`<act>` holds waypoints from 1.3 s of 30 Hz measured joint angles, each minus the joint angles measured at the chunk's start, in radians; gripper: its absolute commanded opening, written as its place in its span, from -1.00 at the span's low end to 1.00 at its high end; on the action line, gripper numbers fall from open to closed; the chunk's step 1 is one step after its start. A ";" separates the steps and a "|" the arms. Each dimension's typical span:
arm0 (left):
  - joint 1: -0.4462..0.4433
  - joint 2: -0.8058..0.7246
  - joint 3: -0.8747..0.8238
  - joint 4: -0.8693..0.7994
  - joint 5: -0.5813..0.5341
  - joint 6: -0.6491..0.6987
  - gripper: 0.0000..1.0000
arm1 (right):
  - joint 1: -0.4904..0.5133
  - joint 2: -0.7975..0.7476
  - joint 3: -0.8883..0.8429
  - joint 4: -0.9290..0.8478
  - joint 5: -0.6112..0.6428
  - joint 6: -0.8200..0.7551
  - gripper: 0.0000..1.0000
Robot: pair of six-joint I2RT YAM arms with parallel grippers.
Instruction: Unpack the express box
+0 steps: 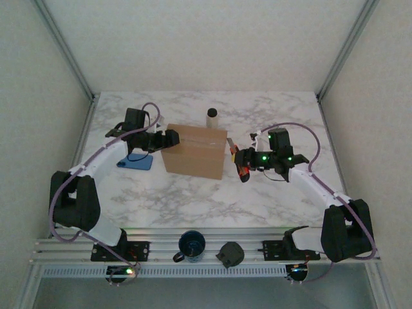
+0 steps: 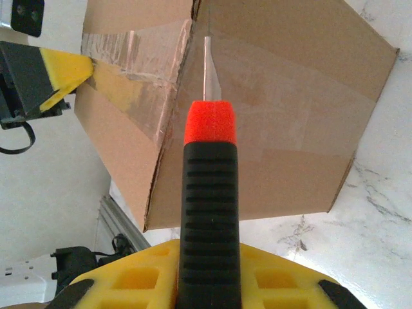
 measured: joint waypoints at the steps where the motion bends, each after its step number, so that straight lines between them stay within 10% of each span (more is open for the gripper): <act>1: 0.000 0.000 0.000 0.000 0.000 0.000 0.63 | 0.000 0.000 0.000 0.004 0.000 0.000 -1.00; 39: 0.011 -0.020 -0.070 0.127 0.000 -0.071 0.53 | 0.060 -0.026 -0.087 0.175 0.031 0.139 -1.00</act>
